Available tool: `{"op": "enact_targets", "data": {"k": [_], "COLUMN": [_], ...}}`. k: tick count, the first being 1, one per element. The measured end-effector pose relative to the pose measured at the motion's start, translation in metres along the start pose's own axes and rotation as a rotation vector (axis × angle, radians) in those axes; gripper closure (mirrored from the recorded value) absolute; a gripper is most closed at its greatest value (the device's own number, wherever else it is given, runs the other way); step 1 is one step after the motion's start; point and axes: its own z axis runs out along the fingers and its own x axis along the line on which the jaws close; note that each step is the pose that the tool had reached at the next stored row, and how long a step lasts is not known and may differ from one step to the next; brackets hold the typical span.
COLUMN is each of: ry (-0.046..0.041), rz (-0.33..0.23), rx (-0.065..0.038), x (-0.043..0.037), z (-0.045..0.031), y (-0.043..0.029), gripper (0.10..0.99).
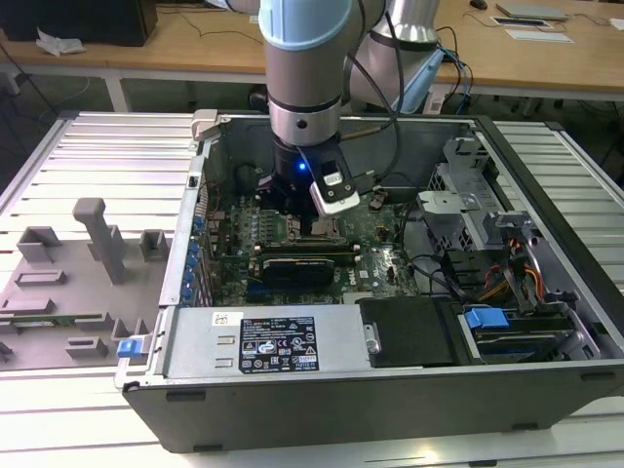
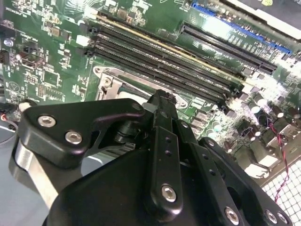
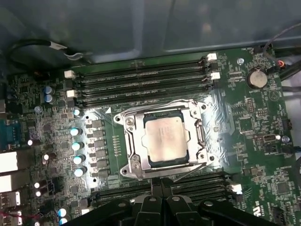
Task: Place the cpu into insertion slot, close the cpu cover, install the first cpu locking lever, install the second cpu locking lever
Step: 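Install the second cpu locking lever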
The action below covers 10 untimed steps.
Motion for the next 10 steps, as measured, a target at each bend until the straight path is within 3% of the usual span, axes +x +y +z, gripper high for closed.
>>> {"op": "enact_targets", "data": {"k": [1, 7, 10], "ry": [0.0012, 0.0039, 0.0060], "rz": [0.001, 0.002, 0.002], "rx": [-0.009, -0.029, -0.044], "x": [0.0011, 0.0051, 0.0077], "z": [0.0009, 0.0069, 0.0095], "y": [-0.0005, -0.0053, -0.0095], "gripper": [0.980, 0.980, 0.980]}}
